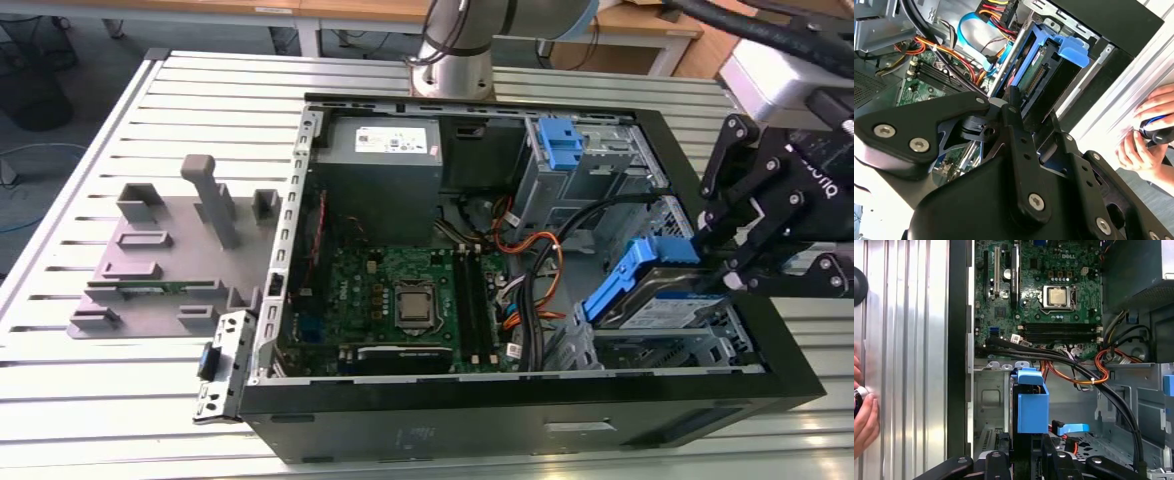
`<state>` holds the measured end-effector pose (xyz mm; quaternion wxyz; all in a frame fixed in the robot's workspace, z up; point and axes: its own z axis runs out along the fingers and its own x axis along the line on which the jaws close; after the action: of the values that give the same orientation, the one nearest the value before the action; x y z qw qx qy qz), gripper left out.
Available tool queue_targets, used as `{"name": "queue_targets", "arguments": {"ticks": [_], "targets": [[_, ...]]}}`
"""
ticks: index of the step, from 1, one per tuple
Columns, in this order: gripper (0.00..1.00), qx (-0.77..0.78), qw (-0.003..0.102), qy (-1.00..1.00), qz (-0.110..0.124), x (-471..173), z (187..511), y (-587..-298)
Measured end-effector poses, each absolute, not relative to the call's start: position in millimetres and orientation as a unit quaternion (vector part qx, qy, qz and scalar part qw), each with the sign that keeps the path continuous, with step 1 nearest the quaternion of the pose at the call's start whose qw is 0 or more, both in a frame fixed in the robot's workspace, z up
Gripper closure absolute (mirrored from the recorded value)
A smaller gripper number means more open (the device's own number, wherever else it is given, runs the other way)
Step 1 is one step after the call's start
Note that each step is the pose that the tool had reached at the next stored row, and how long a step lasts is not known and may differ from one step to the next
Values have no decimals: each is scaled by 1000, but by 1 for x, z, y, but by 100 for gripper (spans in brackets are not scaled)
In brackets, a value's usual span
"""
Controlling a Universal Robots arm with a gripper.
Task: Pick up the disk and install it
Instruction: 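Insert the disk into the insertion slot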
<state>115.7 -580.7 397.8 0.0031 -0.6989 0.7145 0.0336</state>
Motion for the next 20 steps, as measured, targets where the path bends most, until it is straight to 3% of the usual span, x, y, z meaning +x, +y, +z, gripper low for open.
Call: {"name": "queue_targets", "arguments": {"ticks": [20], "targets": [[65, -699, 3, 714, 34, 116, 370, -582]]}}
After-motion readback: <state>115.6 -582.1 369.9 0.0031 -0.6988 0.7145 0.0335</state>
